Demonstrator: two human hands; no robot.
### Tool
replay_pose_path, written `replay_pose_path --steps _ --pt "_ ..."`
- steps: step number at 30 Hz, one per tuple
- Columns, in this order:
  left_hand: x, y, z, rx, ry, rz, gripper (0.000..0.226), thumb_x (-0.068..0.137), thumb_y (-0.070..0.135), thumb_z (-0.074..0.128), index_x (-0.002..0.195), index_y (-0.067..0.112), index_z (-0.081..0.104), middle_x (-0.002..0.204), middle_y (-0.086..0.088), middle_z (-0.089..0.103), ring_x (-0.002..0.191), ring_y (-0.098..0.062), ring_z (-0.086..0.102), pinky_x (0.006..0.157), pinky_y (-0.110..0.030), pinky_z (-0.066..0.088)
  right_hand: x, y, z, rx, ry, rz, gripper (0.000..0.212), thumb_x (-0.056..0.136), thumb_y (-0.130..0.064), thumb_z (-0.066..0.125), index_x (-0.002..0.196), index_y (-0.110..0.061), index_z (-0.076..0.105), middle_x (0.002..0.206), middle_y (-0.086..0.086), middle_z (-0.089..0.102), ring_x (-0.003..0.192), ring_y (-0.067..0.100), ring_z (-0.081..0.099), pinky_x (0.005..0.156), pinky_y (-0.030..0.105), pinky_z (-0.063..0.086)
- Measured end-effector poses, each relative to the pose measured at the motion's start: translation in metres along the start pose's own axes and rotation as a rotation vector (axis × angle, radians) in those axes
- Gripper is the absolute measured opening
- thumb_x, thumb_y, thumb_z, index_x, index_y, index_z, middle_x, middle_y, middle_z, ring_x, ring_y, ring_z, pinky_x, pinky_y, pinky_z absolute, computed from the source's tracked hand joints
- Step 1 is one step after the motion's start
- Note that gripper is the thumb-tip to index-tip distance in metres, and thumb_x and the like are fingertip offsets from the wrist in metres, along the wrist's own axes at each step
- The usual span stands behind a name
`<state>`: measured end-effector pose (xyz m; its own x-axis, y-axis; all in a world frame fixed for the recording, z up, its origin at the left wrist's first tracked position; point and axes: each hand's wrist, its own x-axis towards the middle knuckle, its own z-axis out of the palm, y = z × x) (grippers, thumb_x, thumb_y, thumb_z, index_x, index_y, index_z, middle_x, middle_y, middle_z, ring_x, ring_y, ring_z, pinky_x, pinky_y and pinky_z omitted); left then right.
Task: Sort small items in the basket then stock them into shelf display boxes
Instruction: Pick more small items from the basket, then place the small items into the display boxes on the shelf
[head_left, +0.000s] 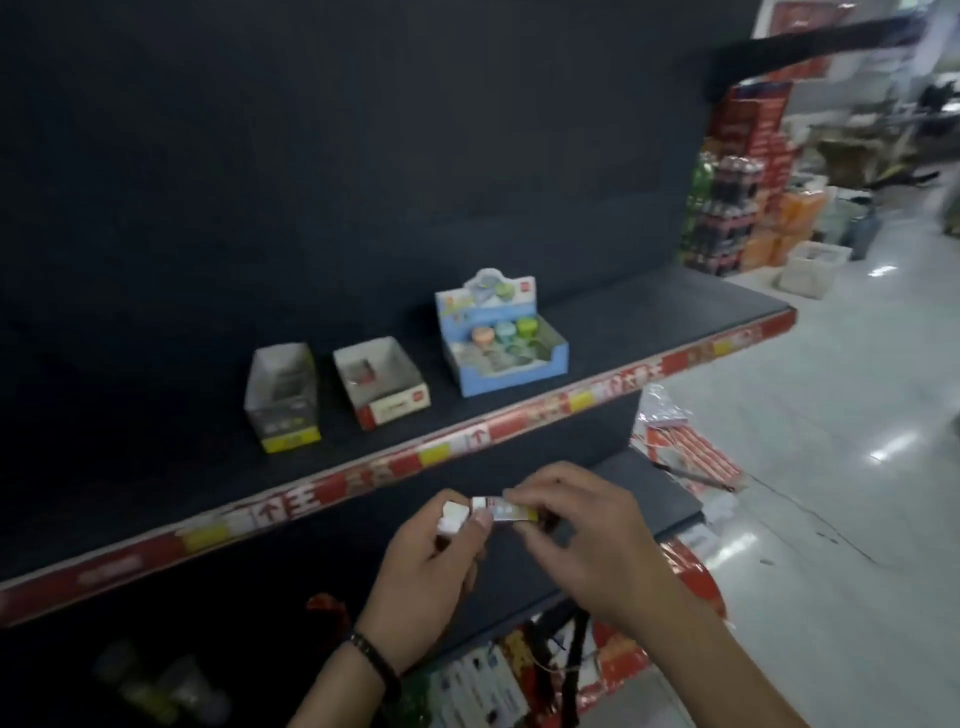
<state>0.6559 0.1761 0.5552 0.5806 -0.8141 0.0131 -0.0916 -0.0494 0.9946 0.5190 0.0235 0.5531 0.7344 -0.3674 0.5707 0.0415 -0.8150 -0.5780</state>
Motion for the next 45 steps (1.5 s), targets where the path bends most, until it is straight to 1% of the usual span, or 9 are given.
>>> replay_pose_path --steps 4,6,11,14,19,26,33,37,45 --pt "0.019 0.018 -0.048 0.104 0.192 0.100 0.031 0.103 0.036 0.062 0.079 0.017 0.055 0.063 0.000 0.052 0.056 -0.018 0.047 0.055 -0.037 0.038 0.071 0.007 0.028 0.054 -0.008 -0.135 0.017 0.089 -0.007 0.084 0.101 -0.017 0.080 0.109 -0.008 0.071 0.097 0.004 0.068 0.080 0.021 0.057" --pt "0.027 0.028 -0.073 0.161 0.303 0.151 0.033 0.102 0.034 0.063 0.076 0.017 0.054 0.060 0.004 0.049 0.055 -0.015 0.045 0.054 -0.034 0.036 0.111 0.012 0.037 0.095 -0.023 -0.152 0.016 0.087 -0.006 0.086 0.094 -0.019 0.080 0.107 -0.011 0.072 0.094 0.002 0.069 0.077 0.016 0.054" --pt "0.041 0.035 -0.140 0.487 0.607 0.273 0.021 0.096 0.031 0.070 0.078 0.023 0.063 0.058 0.011 0.054 0.053 -0.003 0.047 0.050 -0.020 0.037 0.212 0.004 0.068 0.106 -0.147 -0.277 0.014 0.088 -0.010 0.081 0.083 -0.021 0.074 0.089 -0.010 0.067 0.079 0.006 0.065 0.070 0.027 0.054" --pt "0.050 0.024 -0.178 0.716 0.700 0.298 0.022 0.093 0.020 0.077 0.083 0.034 0.063 0.072 0.019 0.064 0.060 -0.002 0.059 0.053 -0.013 0.041 0.254 -0.013 0.092 0.072 -0.266 -0.305 0.008 0.086 -0.014 0.079 0.082 -0.021 0.076 0.083 -0.009 0.066 0.075 0.006 0.062 0.069 0.025 0.052" --pt "0.068 0.008 -0.215 0.755 0.734 0.244 0.020 0.090 0.033 0.079 0.098 0.044 0.064 0.094 0.027 0.069 0.078 0.001 0.068 0.060 -0.014 0.049 0.308 -0.040 0.129 -0.046 -0.512 -0.230 0.015 0.093 -0.018 0.070 0.094 -0.028 0.081 0.095 -0.015 0.072 0.088 0.003 0.065 0.078 0.021 0.051" --pt "0.072 -0.009 -0.232 0.554 0.693 0.127 0.018 0.092 0.029 0.080 0.100 0.037 0.067 0.088 0.022 0.073 0.079 -0.003 0.069 0.064 -0.017 0.051 0.328 -0.060 0.179 -0.165 -0.675 -0.099 0.018 0.092 -0.012 0.070 0.094 -0.024 0.083 0.095 -0.010 0.077 0.089 0.004 0.069 0.082 0.023 0.059" --pt "0.076 -0.018 -0.242 0.564 0.597 0.020 0.014 0.094 0.037 0.075 0.100 0.037 0.062 0.089 0.023 0.072 0.080 0.001 0.069 0.066 -0.025 0.056 0.330 -0.053 0.203 -0.223 -0.758 -0.015 0.009 0.089 -0.019 0.076 0.089 -0.021 0.084 0.091 -0.009 0.080 0.089 0.004 0.073 0.088 0.032 0.064" --pt "0.076 -0.020 -0.244 0.576 0.591 0.013 0.014 0.096 0.041 0.073 0.100 0.040 0.059 0.087 0.024 0.071 0.076 0.001 0.068 0.062 -0.021 0.052 0.335 -0.056 0.204 -0.162 -0.782 -0.007 0.015 0.090 -0.016 0.076 0.095 -0.027 0.085 0.101 -0.013 0.080 0.096 0.000 0.071 0.090 0.023 0.060" --pt "0.075 -0.018 -0.245 0.583 0.571 0.016 0.015 0.096 0.041 0.071 0.101 0.041 0.056 0.089 0.026 0.070 0.076 0.001 0.068 0.060 -0.018 0.050 0.336 -0.058 0.199 -0.087 -0.890 0.015 0.016 0.091 -0.014 0.079 0.092 -0.029 0.084 0.092 -0.020 0.077 0.091 -0.007 0.069 0.080 0.012 0.052"
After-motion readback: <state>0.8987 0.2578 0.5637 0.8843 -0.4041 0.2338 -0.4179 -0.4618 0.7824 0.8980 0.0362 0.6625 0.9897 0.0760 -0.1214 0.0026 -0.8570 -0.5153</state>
